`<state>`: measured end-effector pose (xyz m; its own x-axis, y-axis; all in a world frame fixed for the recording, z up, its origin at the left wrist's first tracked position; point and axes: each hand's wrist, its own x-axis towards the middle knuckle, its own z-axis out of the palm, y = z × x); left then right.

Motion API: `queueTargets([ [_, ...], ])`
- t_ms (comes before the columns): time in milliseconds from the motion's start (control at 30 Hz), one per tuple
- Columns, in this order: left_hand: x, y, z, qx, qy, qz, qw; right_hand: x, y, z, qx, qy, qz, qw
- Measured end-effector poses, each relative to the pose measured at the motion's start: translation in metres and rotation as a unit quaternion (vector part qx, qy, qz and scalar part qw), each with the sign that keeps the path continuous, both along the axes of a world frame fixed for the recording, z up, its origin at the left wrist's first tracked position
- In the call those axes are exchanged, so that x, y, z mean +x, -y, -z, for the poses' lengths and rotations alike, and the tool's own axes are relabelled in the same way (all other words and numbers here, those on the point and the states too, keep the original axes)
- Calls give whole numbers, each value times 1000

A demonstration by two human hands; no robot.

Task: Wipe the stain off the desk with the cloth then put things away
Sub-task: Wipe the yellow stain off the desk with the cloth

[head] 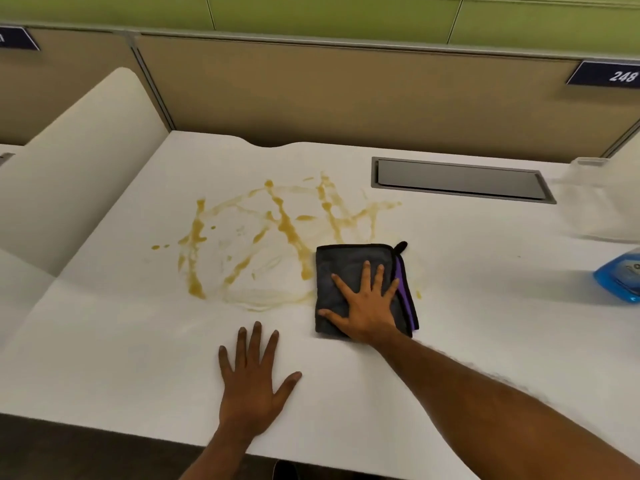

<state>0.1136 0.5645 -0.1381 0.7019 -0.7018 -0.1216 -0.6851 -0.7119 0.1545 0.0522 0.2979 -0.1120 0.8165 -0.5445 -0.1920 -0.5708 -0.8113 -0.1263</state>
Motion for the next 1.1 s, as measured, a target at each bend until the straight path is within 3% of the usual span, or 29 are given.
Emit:
queueTargets([
  [233,19,-2,-3,-33,-25,23,999,-34,11,5,-14,26,34,999],
  [500,20,-2,0,-28,-9,38,999,24,35,3,-19,11,161,987],
  [667,20,-2,0,-29,-2,42,999,49,26,7,-13,0,97,995],
  [833,21,-3,-4,-25,-12,47,999,-1,45,12,-12,54,46,997],
  [967,22,-2,-3,-43,-18,48,998,-14,76,9,-27,33,144,989],
  [1100,22,-2,-1,-66,-14,43,997,28,74,4,-22,-2,197,980],
])
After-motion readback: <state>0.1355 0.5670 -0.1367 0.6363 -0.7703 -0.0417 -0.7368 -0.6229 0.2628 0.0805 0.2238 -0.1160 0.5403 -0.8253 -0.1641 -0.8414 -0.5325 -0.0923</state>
